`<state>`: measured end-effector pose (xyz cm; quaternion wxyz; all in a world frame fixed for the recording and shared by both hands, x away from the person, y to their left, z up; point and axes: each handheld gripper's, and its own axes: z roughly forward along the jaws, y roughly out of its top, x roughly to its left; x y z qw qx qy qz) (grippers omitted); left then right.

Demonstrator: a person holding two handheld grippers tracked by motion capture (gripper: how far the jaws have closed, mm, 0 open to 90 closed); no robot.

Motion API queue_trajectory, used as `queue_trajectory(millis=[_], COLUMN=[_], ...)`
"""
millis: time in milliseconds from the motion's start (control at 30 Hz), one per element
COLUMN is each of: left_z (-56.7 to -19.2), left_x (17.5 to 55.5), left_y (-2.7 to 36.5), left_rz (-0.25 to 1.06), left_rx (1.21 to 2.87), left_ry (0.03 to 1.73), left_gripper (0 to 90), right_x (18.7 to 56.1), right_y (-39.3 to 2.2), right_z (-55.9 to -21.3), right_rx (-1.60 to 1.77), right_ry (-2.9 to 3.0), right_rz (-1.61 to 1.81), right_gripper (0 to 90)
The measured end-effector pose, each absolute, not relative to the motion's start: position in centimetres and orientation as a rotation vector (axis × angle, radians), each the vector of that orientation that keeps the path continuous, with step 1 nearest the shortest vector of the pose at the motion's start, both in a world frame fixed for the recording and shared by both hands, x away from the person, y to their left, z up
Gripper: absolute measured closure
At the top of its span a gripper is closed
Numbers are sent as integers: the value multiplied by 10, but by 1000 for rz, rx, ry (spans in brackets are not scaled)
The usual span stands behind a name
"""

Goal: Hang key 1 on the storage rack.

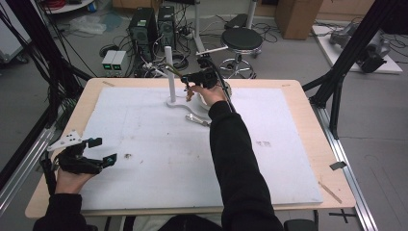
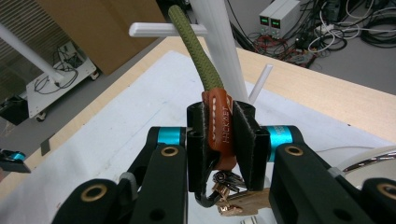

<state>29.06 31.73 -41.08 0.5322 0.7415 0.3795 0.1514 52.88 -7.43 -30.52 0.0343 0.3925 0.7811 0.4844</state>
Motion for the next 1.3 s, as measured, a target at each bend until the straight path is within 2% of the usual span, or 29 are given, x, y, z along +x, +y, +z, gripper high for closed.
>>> queue_trajectory(millis=[233,300,400,533,867,1300], left_z=[-411,-411,-411,-411,-410,-410], left_x=[291,291,290,290,290,290], left_y=[318,318,318,318,318,318], left_rz=[361,359,357,360,368,364], left_rx=[1764,1763,1760,1760,1758,1758], left_ry=[905,905,908,907,907,908], left_gripper=[17,17,17,17,17,17], right_x=[530,530,529,525,520,498], right_y=[-75,-75,-76,-79,-95,-106], right_z=[-306,-306,-305,-303,-297,-286], right_rx=[1206,1204,1200,1167,1193,1058], right_ry=[2395,2403,2415,2421,2397,2425], right_rz=[1483,1488,1428,1410,1369,1279], right_gripper=[749,722,598,516,8,5])
